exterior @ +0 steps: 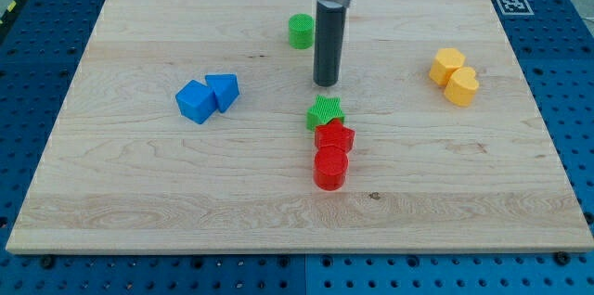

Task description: Push the green circle close to the red star

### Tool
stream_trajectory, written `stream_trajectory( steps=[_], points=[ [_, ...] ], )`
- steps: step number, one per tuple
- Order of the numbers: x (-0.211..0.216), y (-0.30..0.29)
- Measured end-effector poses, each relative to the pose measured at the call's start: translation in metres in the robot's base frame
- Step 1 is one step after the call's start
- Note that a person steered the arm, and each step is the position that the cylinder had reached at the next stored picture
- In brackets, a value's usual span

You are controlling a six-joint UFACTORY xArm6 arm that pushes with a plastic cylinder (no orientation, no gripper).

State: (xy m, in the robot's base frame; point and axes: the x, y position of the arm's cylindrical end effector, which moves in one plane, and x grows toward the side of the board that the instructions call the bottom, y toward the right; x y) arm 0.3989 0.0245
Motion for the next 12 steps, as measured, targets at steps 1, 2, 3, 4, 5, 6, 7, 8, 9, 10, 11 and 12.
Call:
stream_trajectory(
  steps=[1, 2, 3, 4, 5, 6, 7, 8, 9, 10, 11, 12],
  points=[
    [-0.035, -0.055],
    [-0.112, -0.104],
    [-0.150, -0.081],
    [-0.134, -0.069],
    [-0.094, -0.047],
    [-0.089, -0.034],
    [-0.108, -0.028],
    [-0.092, -0.003],
    [-0.062, 0.005],
    [-0.036, 0.005],
    [-0.008, 0.005],
    [0.015, 0.005]
  ],
)
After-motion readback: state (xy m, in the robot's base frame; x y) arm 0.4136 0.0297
